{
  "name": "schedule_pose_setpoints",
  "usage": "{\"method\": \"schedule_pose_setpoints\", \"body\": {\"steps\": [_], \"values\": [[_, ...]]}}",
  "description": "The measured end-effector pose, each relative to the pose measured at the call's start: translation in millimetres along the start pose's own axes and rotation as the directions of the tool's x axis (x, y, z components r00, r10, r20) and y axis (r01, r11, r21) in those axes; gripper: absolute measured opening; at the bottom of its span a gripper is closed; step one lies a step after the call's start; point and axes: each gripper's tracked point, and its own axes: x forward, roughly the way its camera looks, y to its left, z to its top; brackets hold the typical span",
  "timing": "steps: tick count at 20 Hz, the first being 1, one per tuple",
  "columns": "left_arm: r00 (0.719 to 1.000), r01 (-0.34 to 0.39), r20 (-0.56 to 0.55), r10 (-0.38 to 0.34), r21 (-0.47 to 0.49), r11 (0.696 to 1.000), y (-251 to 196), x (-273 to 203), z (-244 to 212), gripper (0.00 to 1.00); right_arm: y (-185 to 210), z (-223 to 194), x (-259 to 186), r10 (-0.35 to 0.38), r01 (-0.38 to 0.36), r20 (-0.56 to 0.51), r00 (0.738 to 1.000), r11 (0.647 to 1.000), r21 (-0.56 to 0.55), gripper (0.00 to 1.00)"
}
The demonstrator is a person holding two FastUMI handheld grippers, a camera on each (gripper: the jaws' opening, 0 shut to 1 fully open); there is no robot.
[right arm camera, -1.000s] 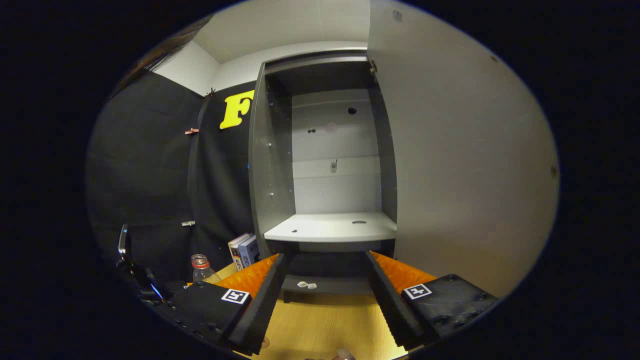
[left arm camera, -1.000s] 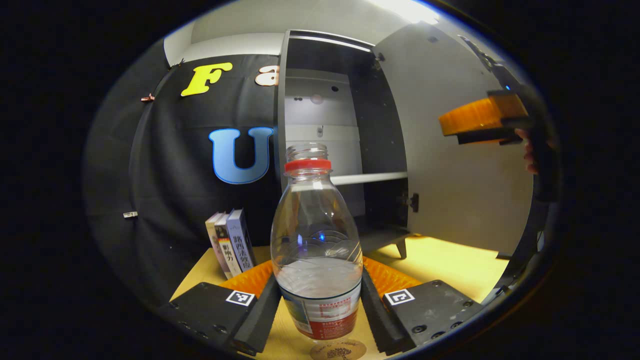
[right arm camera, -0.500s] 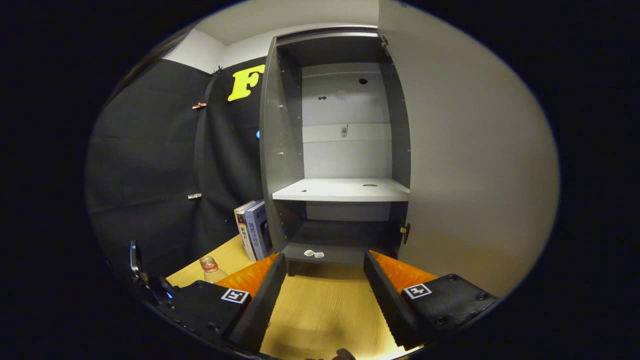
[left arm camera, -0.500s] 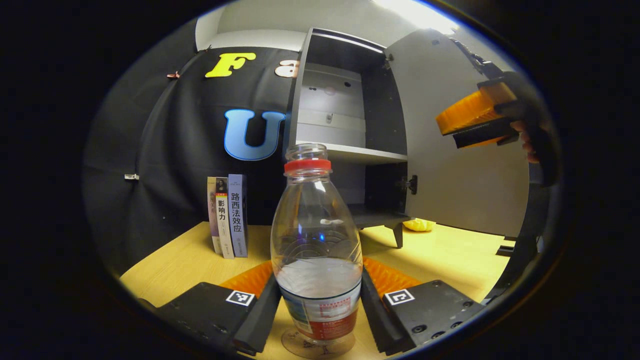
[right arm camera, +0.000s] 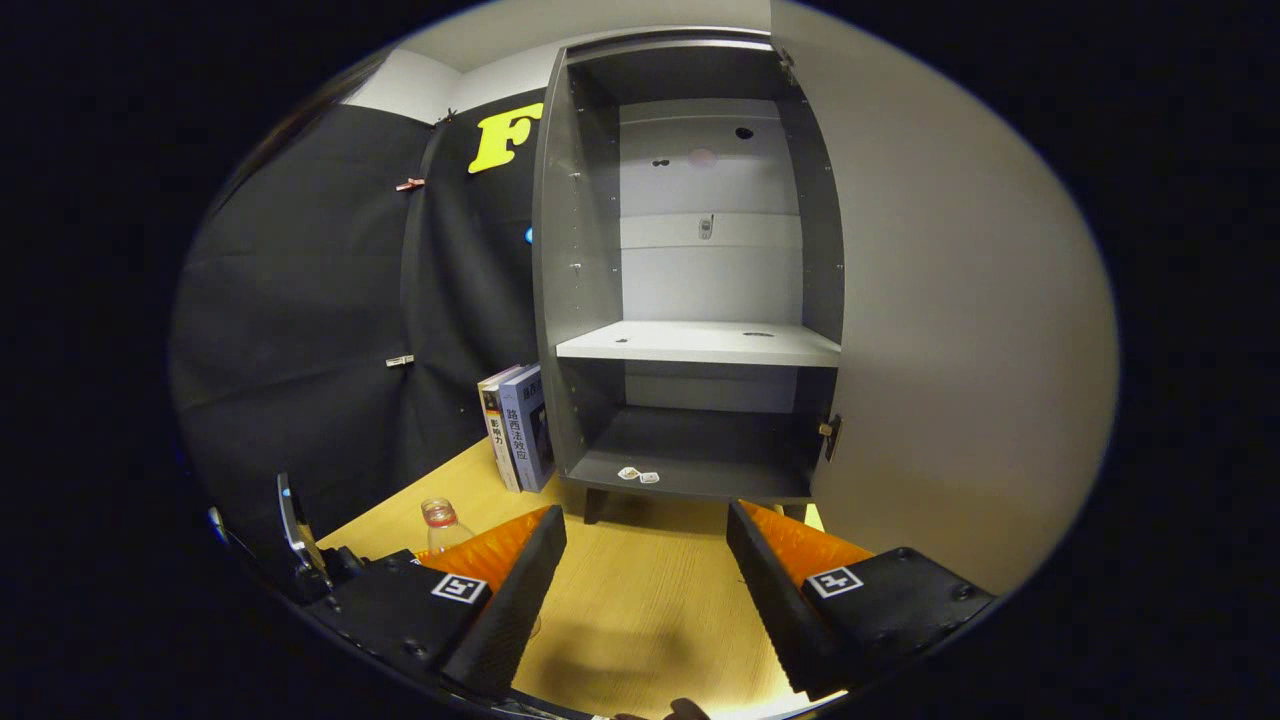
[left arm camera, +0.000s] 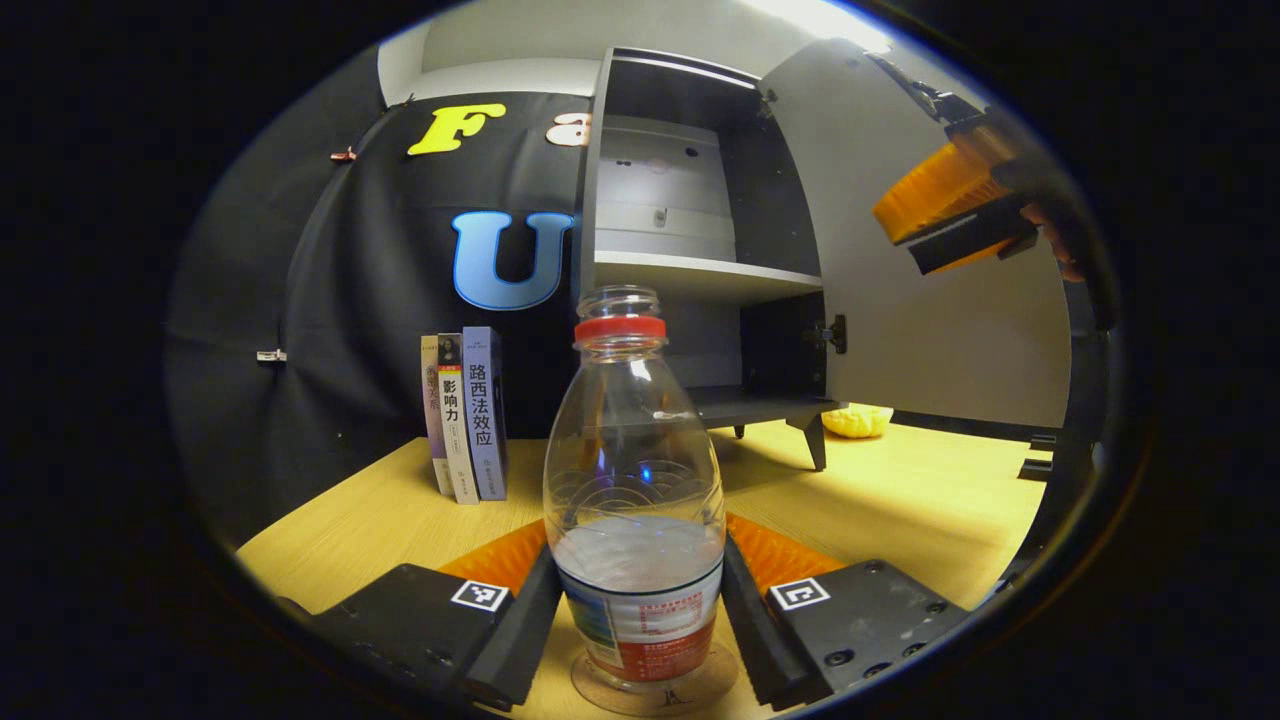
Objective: Open the cabinet door with the right hand, grasp the bottle in the cabinet with the left hand and place it on the coaster, then close the cabinet door with the right hand.
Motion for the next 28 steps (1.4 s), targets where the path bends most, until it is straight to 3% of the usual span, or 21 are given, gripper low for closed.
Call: {"method": "schedule_pose_setpoints", "body": {"steps": [4,8,11,15,19,21,24,28], "values": [[1.000,-0.003,-0.003,0.003,-0.004,1.000,-0.6,-3.5,3.7,0.82,-7.2,6.0,-4.2,-0.019,0.019,0.012,1.000,1.000,-0.005,1.00],[1.000,0.000,0.024,0.000,0.011,1.000,-2.5,-8.0,22.5,0.93,-10.4,18.1,-14.2,-0.033,0.033,0.031,0.999,0.999,-0.006,1.00],[0.999,-0.006,0.043,0.005,0.031,0.999,-1.4,-5.4,45.5,0.93,-15.1,36.5,-30.5,-0.052,0.054,0.058,0.997,0.998,-0.032,1.00],[0.995,0.007,0.097,-0.013,0.063,0.998,1.4,-5.0,112.5,0.93,-11.3,74.4,-65.6,-0.040,0.044,0.081,0.996,0.998,-0.054,0.99],[0.983,0.100,0.149,-0.106,0.050,0.994,-14.1,-1.2,198.5,0.93,-9.7,115.3,-115.4,-0.025,0.023,0.114,0.993,1.000,0.020,0.98],[0.975,0.145,0.160,-0.155,0.076,0.987,-27.4,-1.9,237.6,0.93,-31.1,126.0,-137.2,-0.091,0.089,0.139,0.986,0.996,0.020,0.94],[0.967,0.175,0.157,-0.198,0.151,0.973,-47.5,-2.7,277.7,0.93,-63.1,136.1,-182.6,-0.199,0.187,0.163,0.966,0.978,0.089,0.98],[0.942,0.296,0.131,-0.309,0.108,0.949,-104.2,-7.7,299.0,0.93,-113.8,141.8,-232.6,-0.320,0.279,0.195,0.927,0.937,0.210,1.00]]}}
